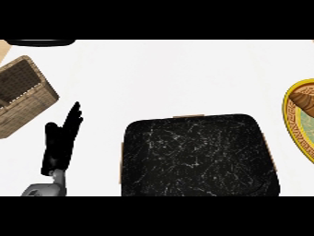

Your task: Pick the croissant from the tray and place it in the plate

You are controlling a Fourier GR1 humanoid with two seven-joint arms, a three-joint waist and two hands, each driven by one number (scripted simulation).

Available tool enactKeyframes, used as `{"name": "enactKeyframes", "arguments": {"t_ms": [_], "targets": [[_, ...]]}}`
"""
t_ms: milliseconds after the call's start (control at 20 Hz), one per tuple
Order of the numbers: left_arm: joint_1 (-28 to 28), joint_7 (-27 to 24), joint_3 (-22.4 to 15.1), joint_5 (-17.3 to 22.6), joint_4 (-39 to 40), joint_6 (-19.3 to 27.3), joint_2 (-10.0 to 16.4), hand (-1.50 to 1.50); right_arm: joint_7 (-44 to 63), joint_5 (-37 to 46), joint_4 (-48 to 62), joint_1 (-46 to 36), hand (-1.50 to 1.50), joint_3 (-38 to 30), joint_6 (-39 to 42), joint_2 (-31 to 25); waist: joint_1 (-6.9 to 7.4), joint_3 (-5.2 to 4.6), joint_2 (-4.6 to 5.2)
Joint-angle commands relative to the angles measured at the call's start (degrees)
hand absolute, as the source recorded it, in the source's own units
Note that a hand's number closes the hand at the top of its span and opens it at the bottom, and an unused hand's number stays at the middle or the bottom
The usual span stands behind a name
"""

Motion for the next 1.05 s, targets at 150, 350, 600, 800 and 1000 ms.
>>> {"name": "enactKeyframes", "arguments": {"t_ms": [150,350,600,800,1000], "targets": [[-0.5,4.6,0.0,0.4,-4.1,-0.4,0.6,0.0,-2.8,-1.4,1.7,2.6,-1.5,-1.5,1.0,-2.6,0.2,0.12,0.0],[-3.0,0.3,1.4,1.1,2.5,-1.1,0.5,0.0,-2.6,-2.4,1.6,1.7,-1.5,-2.5,0.0,-2.4,-0.08,0.1,0.22],[2.5,-1.7,-0.3,-0.3,-0.9,0.1,-0.7,0.0,-1.5,-3.4,3.2,3.4,-1.5,-3.9,-3.5,-2.3,0.57,0.21,0.24],[1.2,0.2,0.6,1.2,-0.9,-2.2,1.1,0.0,-2.8,-3.4,3.0,5.9,-1.5,-3.9,-2.1,-4.4,0.23,0.25,0.26],[-1.1,1.0,0.6,0.7,0.6,-1.1,0.1,0.0,-0.7,-2.9,2.5,4.2,-1.5,-3.3,-3.0,-4.6,0.21,0.19,0.21]]}}
